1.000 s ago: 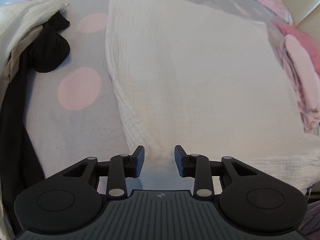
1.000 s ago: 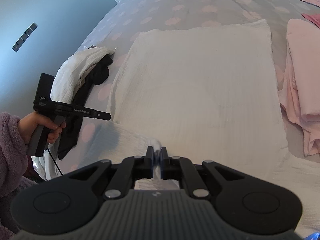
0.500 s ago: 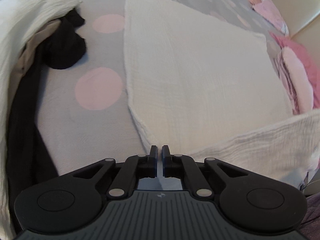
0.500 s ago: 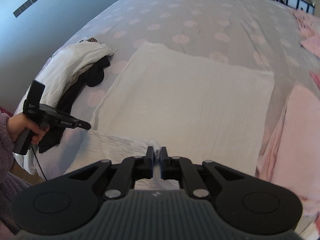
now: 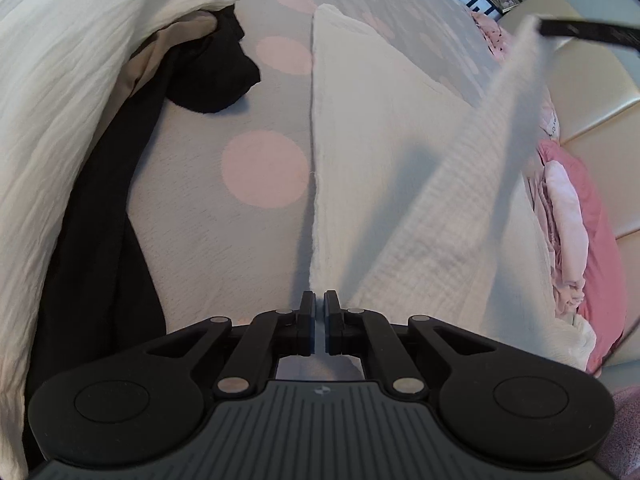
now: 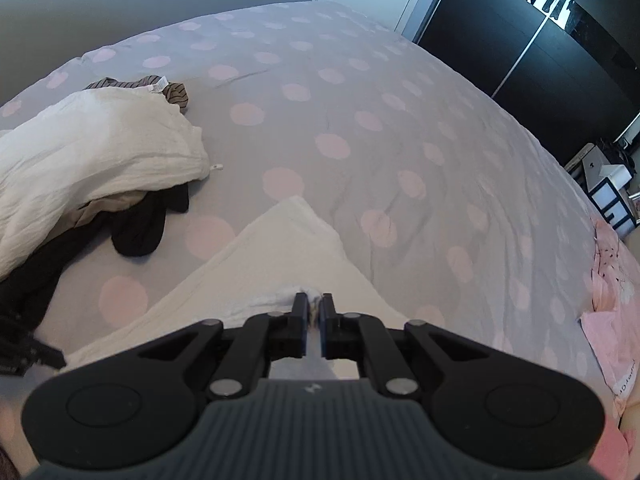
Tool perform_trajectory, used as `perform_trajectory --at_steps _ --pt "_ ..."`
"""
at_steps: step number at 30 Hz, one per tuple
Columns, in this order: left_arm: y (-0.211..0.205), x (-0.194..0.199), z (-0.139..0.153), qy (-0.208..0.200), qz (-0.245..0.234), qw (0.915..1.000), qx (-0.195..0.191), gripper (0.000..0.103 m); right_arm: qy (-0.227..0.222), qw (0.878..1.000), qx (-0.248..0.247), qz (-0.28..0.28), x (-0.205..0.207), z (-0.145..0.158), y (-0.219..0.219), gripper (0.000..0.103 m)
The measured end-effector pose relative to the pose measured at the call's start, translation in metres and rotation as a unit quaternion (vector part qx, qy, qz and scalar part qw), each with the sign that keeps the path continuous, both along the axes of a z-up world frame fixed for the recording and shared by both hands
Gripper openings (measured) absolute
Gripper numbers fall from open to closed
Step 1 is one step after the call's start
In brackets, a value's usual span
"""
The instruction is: Fold clothes
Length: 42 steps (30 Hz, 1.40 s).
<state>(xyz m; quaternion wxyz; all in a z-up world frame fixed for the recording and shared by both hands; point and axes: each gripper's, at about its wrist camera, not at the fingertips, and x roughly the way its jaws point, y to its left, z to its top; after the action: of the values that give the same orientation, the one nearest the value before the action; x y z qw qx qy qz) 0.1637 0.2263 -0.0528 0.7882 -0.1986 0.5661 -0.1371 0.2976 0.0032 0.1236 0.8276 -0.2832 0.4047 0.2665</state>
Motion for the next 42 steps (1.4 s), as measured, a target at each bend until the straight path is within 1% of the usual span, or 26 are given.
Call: perform_trajectory --at_steps 3,5,8,10,15,19,21,23,24,25,26,27,28,29,31,33,35,37,39,41,42 --pt "0.005 0.0 -0.007 0.004 0.006 1.0 -0.005 0.002 0.005 1.0 -0.007 0.0 0.027 -0.032 0.038 0.006" --pt "0.008 0.001 -0.01 0.006 0.009 0.9999 -0.008 0.002 0.008 1.0 -0.019 -0.001 0.042 -0.059 0.059 0.006" --pt "0.009 0.002 -0.011 0.008 0.007 0.9999 -0.013 0.002 0.018 0.999 -0.028 -0.007 0.06 -0.099 0.083 0.006" --pt "0.01 0.001 -0.012 0.008 0.004 0.9999 -0.01 0.002 0.027 0.999 -0.019 -0.011 0.07 -0.122 0.093 0.006" --pt "0.01 -0.001 -0.016 0.014 0.002 0.9999 -0.003 0.002 0.045 0.999 0.01 -0.018 0.084 -0.157 0.112 0.006" --pt "0.009 -0.002 -0.021 0.025 0.002 0.9997 0.006 0.002 0.055 0.998 0.031 -0.027 0.092 -0.175 0.115 0.005" --pt "0.009 -0.003 -0.022 0.028 0.0 0.9996 0.007 0.002 0.064 0.997 0.04 -0.032 0.093 -0.178 0.111 0.007" --pt "0.009 -0.003 -0.022 0.028 -0.007 0.9995 0.013 0.002 0.062 0.996 0.048 -0.033 0.093 -0.171 0.102 0.008" --pt "0.008 -0.004 -0.02 0.025 -0.007 0.9995 0.015 0.002 0.06 0.996 0.051 -0.033 0.094 -0.165 0.096 0.015" --pt "0.008 -0.005 -0.017 0.021 -0.01 0.9995 0.022 0.002 0.059 0.996 0.055 -0.034 0.094 -0.159 0.088 0.026" --pt "0.007 -0.006 -0.014 0.016 -0.014 0.9993 0.031 0.002 0.059 0.996 0.06 -0.038 0.094 -0.152 0.079 0.031" --pt "0.005 -0.008 -0.01 0.006 -0.019 0.9983 0.054 0.003 0.061 0.995 0.067 -0.045 0.094 -0.146 0.068 0.033" --pt "0.004 -0.01 -0.005 -0.004 -0.023 0.9968 0.077 0.003 0.067 0.994 0.075 -0.051 0.094 -0.14 0.056 0.033" --pt "0.005 -0.011 0.0 -0.012 -0.022 0.996 0.086 0.003 0.073 0.992 0.083 -0.058 0.093 -0.136 0.044 0.034" --pt "0.008 -0.014 0.011 -0.03 -0.012 0.9961 0.082 0.003 0.086 0.989 0.097 -0.076 0.091 -0.131 0.019 0.037" --pt "0.004 -0.015 0.019 -0.054 -0.018 0.9956 0.075 0.003 0.105 0.983 0.117 -0.096 0.086 -0.135 -0.006 0.041" --pt "-0.005 -0.012 0.019 -0.063 -0.033 0.9953 0.066 0.003 0.133 0.975 0.139 -0.113 0.082 -0.143 -0.025 0.042" --pt "-0.018 -0.008 0.014 -0.066 -0.055 0.9942 0.066 0.003 0.158 0.965 0.162 -0.128 0.078 -0.155 -0.038 0.042" --pt "-0.031 -0.008 0.004 -0.055 -0.071 0.9932 0.073 0.003 0.172 0.958 0.183 -0.14 0.077 -0.167 -0.043 0.042" --pt "-0.032 -0.01 -0.005 -0.042 -0.076 0.9923 0.088 0.003 0.184 0.95 0.2 -0.156 0.077 -0.178 -0.045 0.042" --pt "-0.03 -0.012 -0.009 -0.034 -0.077 0.9913 0.101 0.003 0.192 0.945 0.207 -0.164 0.079 -0.184 -0.045 0.034"
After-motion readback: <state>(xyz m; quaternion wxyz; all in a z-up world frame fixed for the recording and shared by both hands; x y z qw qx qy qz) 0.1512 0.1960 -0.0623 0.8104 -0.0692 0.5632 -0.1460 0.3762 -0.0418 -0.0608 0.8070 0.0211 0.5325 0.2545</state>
